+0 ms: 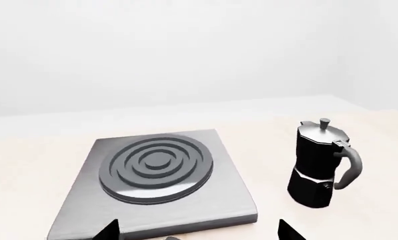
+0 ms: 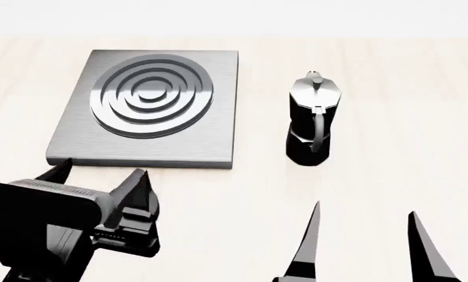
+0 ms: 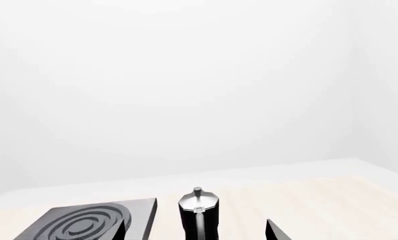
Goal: Turn on the stove.
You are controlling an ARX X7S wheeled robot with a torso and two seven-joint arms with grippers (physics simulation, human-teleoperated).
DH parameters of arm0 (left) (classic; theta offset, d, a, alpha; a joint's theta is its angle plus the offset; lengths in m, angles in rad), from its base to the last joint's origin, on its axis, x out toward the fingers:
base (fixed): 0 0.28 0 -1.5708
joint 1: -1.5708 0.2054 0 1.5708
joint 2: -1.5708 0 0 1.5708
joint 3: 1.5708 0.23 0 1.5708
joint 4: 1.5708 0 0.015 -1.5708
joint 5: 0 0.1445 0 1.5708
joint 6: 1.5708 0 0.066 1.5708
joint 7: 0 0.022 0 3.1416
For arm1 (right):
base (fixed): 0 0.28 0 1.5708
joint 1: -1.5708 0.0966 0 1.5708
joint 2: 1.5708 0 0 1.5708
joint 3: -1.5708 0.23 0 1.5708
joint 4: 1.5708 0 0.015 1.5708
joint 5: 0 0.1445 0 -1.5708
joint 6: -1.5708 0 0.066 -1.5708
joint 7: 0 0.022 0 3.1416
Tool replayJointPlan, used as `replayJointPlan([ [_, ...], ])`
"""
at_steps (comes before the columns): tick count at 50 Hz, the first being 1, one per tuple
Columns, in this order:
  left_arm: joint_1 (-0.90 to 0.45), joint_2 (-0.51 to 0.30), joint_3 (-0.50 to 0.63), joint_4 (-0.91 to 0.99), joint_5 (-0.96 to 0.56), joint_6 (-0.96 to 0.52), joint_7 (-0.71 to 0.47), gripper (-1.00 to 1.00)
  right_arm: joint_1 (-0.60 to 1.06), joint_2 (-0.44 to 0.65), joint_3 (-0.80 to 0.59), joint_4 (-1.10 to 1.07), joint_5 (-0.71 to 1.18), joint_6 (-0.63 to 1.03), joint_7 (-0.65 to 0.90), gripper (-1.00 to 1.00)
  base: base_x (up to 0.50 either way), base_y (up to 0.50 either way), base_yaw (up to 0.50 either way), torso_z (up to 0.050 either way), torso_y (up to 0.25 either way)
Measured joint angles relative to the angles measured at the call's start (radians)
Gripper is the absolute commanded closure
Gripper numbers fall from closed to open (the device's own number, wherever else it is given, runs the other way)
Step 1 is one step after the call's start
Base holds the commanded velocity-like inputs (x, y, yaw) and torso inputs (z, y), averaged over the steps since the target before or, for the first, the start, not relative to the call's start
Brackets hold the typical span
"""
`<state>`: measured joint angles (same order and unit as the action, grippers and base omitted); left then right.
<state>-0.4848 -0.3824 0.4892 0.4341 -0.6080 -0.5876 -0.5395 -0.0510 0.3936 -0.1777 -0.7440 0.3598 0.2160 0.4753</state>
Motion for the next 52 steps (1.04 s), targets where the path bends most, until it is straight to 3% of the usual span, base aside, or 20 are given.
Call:
replayJointPlan([
  [25, 0.255, -0.139, -0.050, 0.266, 0.112, 0.192, -0.074, -1.00, 0.003, 0.004, -0.026, 0.005, -0.017, 0.002, 0.008, -1.00, 0.00, 0.00, 0.00, 0.000, 0.000],
  [52, 0.374, -0.166, -0.075, 0.296, 0.160, 0.332, -0.082, -1.00, 0.008, 0.013, -0.037, 0.002, -0.023, 0.011, 0.021, -1.00, 0.00, 0.00, 0.00, 0.000, 0.000],
])
